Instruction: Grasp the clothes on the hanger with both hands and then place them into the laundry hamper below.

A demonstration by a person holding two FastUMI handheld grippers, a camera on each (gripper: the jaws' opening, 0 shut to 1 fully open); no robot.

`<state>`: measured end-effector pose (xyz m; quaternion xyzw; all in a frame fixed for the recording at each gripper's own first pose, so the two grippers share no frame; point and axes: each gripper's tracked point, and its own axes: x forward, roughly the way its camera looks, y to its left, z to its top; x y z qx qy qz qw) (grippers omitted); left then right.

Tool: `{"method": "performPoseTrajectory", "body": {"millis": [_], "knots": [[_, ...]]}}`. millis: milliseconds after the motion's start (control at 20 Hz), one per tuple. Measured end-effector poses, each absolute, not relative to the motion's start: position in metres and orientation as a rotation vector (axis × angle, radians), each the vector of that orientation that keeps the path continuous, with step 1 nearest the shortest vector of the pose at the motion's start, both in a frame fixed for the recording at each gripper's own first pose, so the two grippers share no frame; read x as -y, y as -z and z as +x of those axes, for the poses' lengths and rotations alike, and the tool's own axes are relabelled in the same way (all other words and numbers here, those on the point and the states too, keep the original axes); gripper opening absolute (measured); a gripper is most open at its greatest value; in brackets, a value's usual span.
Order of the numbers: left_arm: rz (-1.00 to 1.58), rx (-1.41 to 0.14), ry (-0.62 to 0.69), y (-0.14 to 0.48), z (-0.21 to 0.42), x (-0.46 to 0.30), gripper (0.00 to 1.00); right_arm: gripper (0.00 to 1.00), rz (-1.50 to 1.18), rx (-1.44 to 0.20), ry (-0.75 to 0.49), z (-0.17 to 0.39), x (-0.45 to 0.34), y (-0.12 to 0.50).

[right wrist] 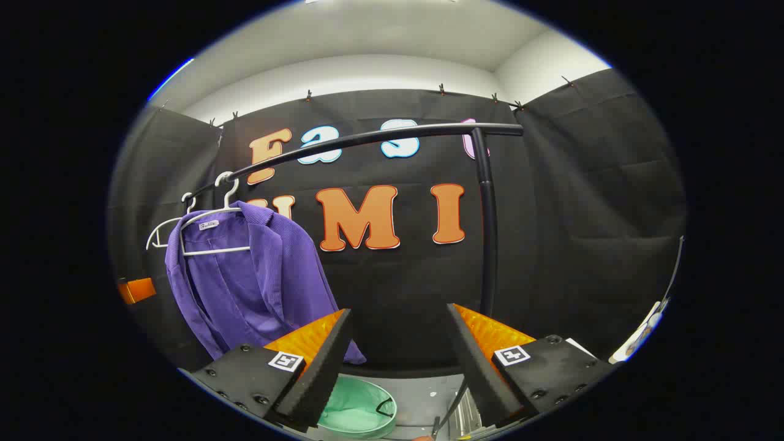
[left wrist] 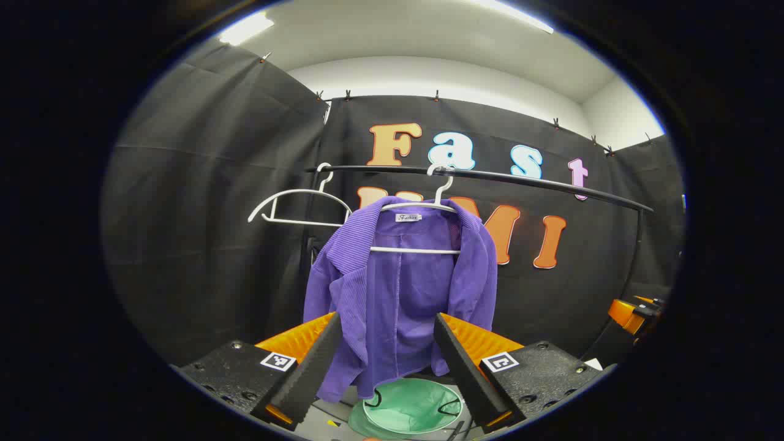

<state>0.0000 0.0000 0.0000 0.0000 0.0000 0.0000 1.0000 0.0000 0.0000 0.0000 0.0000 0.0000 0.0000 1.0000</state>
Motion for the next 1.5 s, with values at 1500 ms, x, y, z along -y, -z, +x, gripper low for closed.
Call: {"method": "performPoseTrajectory", "body": {"millis": [1500], "knots": [[0.011, -0.010, -0.178, 0.012, 0.000, -0.035, 0.92, 0.97, -0.024, -0.061, -0.180, 0.013, -0.053, 0.021]]}}
